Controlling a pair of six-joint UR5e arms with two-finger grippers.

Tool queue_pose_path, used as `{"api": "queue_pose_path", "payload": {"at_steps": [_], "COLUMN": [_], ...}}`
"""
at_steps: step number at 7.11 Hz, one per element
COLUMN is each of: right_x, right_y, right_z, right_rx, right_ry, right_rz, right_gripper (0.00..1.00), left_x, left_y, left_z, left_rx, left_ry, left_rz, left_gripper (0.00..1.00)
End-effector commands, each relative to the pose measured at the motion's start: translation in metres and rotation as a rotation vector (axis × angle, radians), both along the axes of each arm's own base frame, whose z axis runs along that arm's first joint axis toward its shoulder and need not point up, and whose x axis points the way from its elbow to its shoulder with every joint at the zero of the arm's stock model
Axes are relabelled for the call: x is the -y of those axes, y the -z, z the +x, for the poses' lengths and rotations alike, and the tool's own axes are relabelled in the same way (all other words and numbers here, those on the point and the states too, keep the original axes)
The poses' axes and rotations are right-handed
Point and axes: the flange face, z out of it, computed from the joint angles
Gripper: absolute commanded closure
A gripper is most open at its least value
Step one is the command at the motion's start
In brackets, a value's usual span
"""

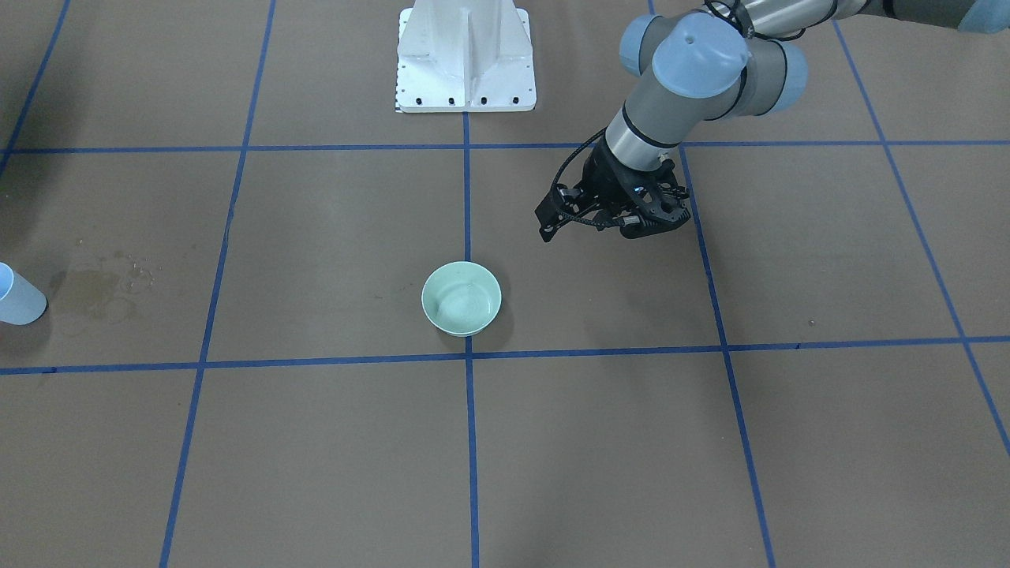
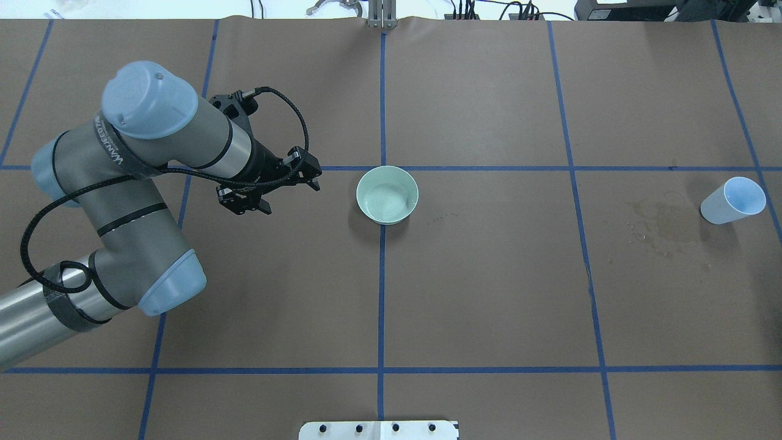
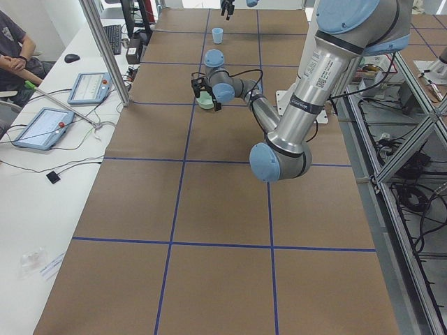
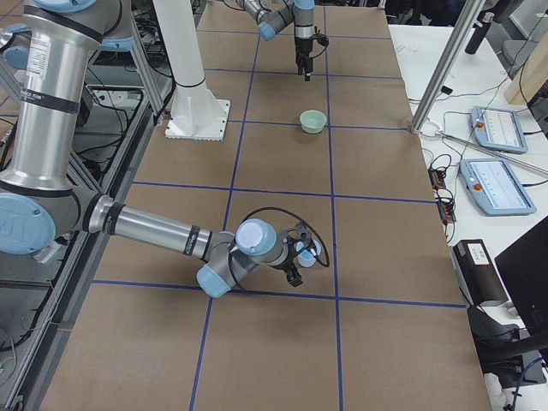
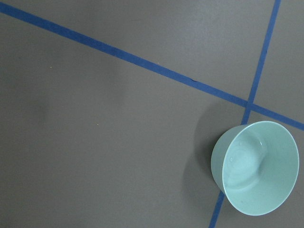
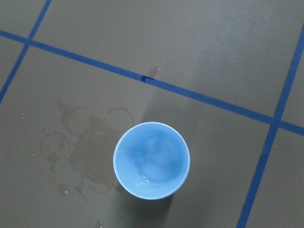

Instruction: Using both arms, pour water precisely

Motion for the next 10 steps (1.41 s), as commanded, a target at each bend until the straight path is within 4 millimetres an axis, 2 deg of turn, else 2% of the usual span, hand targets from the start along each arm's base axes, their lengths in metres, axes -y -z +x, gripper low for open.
{"api": "queue_pose_path", "payload": {"at_steps": [1,2,4,9,10], "right_x": [-0.025,-0.019,-0.013,-0.006,-0.005], "right_y": [-0.014,-0.007,-0.004,-0.006,-0.015], "right_z": [-0.002,-0.005,-0.027,-0.074,-0.079], "right_rx": [0.07,0.073,0.078,0.043,0.036], "right_ry": [-0.063,-0.071,-0.054,-0.013,-0.002], "right_rz": [0.13,0.173,0.211,0.234,0.219], "right_gripper": [0.01,0.0,0.0,0.01,0.01], "left_x": [0.001,0.001,0.0,0.002,0.003], "left_y": [0.001,0.001,0.0,-0.001,-0.001], "left_z": [-0.003,-0.003,-0.002,0.0,-0.001], "left_rx": [-0.003,-0.003,0.0,0.002,0.003], "left_ry": [0.026,0.026,0.024,0.026,0.027], "left_rz": [-0.012,-0.012,-0.014,-0.017,-0.016], "left_gripper": [0.0,0.0,0.0,0.0,0.0]}}
